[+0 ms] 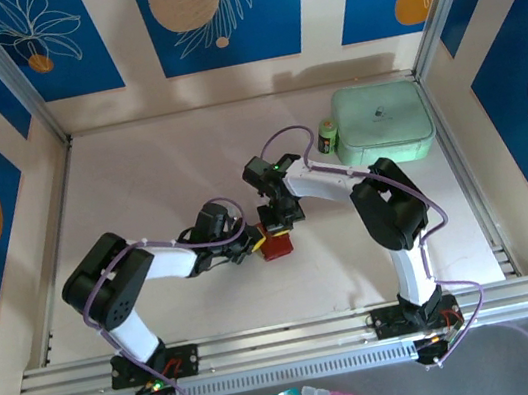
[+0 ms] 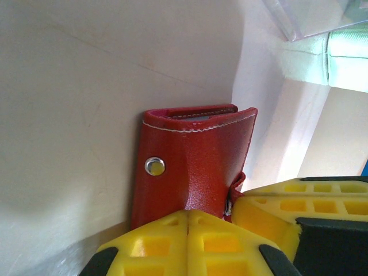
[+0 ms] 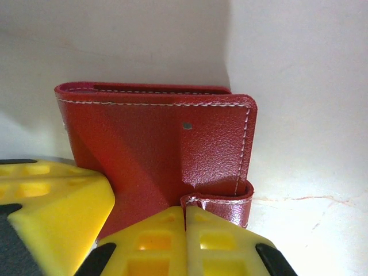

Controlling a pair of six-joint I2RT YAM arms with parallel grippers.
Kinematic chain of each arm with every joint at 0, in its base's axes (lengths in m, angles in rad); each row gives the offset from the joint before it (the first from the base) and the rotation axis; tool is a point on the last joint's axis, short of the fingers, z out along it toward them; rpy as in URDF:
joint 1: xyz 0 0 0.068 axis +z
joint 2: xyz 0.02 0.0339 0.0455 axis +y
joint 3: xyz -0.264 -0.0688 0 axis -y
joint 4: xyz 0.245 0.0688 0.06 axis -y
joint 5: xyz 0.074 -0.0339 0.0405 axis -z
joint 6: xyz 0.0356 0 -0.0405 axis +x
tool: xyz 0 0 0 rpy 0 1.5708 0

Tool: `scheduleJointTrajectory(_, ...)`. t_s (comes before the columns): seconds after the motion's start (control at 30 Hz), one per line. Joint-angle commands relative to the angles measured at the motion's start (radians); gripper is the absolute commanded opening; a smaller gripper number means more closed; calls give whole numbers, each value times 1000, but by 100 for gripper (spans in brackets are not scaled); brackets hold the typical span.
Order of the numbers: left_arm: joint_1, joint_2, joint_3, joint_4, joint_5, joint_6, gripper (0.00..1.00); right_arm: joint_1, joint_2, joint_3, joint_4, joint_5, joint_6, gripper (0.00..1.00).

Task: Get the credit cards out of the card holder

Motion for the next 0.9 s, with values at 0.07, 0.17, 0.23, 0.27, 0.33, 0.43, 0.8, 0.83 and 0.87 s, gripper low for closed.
scheduleJointTrajectory(0.07,5,67,-54,-55,-12,0,0,-21,-10,-31,-29,47,1,0)
scheduleJointTrajectory(0.17,6,73,-63,-49,-15,-4,0,-34,-23,-36,-30,51,-3,0)
scheduleJointTrajectory(0.23,7,79,-65,-51,-16,-5,0,-42,-34,-43,-33,53,-7,0)
scheduleJointTrajectory(0.27,8,80,-65,-52,-15,-5,0,-46,-41,-46,-33,56,-7,0)
scheduleJointTrajectory(0.33,11,86,-66,-54,-14,-4,0,-55,-53,-53,-38,59,-12,0)
scheduleJointTrajectory(0.43,15,87,-63,-71,-12,4,0,-72,-67,-65,-40,65,-17,0)
scheduleJointTrajectory(0.8,14,66,8,-113,17,45,0,-123,-120,-114,-9,39,-29,11)
scheduleJointTrajectory(0.83,13,60,25,-134,21,57,0,-129,-123,-121,3,20,-29,16)
scheduleJointTrajectory(0.87,14,55,42,-151,25,67,0,-134,-126,-125,15,4,-27,20)
